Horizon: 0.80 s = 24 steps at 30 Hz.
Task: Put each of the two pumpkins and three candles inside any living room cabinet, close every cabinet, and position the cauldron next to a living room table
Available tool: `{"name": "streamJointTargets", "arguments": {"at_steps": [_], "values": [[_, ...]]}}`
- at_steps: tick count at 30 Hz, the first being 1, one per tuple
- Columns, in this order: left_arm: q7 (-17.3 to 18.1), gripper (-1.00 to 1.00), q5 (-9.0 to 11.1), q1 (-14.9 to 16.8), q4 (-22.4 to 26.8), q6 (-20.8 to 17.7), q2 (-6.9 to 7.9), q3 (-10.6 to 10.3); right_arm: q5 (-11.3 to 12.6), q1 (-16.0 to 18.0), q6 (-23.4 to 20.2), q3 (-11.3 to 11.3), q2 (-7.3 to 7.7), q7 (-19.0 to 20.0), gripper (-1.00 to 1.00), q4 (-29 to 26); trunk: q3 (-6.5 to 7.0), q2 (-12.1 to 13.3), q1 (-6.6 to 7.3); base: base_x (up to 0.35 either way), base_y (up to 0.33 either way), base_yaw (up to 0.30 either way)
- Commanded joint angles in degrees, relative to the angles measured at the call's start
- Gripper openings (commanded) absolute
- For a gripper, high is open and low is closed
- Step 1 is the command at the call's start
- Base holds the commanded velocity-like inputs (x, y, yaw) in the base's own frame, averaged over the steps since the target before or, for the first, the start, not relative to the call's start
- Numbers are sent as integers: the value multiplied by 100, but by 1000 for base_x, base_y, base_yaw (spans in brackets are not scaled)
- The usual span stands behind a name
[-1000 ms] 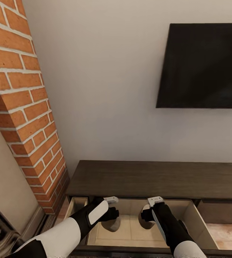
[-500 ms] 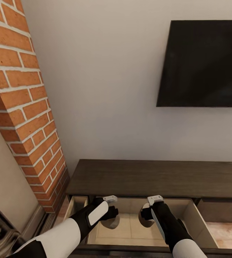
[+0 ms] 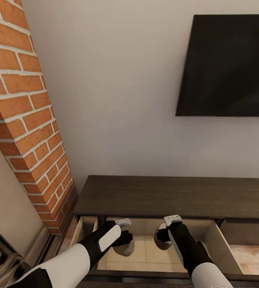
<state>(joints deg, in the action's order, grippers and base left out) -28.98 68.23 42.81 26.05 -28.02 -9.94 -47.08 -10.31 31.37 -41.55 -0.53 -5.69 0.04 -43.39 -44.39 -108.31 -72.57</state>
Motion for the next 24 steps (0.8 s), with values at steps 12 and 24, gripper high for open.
{"name": "streamJointTargets", "arguments": {"at_steps": [12, 24], "values": [[26, -100, 2, 9, -394, 116, -5, -56, 87, 334, -30, 27, -168, -4, -100, 391, -117, -3, 1, 0, 0, 0], [33, -100, -26, 41, -291, 155, -6, -111, 102, 358, -28, 31, -178, -4, -100, 418, -228, -3, 1, 0, 0, 0]]}}
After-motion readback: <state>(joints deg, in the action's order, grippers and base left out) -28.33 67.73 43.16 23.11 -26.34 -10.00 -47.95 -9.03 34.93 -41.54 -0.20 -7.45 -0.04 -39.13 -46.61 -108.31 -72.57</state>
